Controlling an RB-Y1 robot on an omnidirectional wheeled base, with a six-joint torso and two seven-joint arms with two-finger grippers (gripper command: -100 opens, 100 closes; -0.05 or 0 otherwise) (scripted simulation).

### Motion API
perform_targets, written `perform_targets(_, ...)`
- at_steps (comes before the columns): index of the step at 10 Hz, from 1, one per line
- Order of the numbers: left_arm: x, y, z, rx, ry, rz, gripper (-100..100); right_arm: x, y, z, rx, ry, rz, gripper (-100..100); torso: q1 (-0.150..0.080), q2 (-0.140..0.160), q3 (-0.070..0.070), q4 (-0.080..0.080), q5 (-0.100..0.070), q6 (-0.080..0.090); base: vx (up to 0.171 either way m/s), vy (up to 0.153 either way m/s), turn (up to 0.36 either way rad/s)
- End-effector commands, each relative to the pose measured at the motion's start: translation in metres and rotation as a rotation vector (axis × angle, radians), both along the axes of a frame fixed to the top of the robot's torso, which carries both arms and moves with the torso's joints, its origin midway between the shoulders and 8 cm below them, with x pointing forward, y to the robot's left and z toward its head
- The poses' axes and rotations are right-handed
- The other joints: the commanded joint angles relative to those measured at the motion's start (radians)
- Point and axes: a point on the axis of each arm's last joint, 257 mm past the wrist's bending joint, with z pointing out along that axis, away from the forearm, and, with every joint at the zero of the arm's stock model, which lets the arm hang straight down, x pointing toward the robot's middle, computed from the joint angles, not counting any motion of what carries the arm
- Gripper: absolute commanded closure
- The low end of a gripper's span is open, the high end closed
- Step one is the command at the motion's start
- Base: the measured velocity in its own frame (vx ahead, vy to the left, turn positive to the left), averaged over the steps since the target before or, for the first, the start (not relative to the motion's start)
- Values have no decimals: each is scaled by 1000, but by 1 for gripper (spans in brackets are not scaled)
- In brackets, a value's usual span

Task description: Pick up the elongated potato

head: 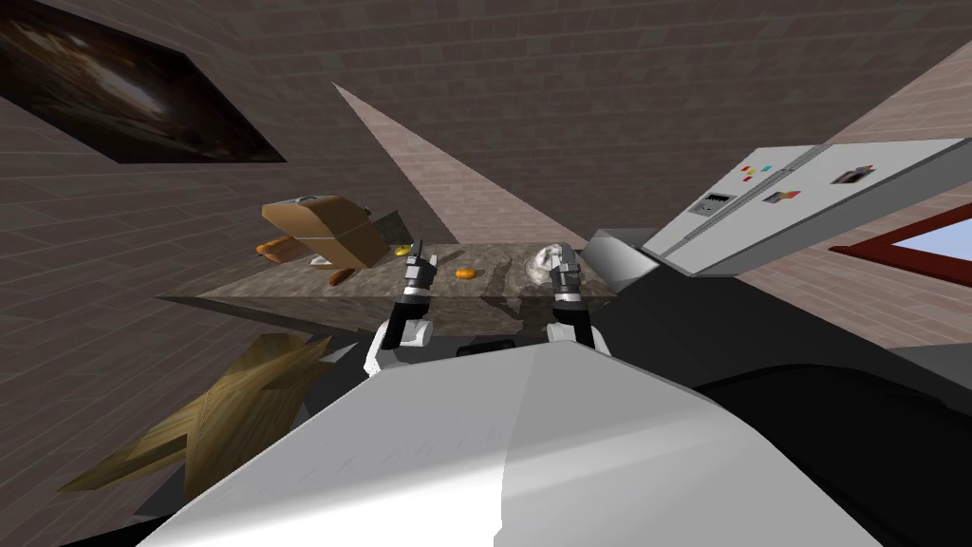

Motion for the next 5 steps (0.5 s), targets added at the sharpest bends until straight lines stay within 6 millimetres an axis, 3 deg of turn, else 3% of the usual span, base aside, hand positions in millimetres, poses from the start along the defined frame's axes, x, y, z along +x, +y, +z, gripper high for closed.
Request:
perform_targets(1,12,-15,-7,-25,45,-46,-100,0,0,0,0,0,0,0,0,0,0,0,0,0,-1,77,-22)
perform_targets(4,27,-28,-25,-38,131,-76,-100,0,0,0,0,0,0,0,1,0,0,0,0,0,-10,76,-19)
perform_targets(5,36,-43,-30,-58,165,-116,-100,0,0,0,0,0,0,0,1,0,0,0,0,0,-27,70,-33)
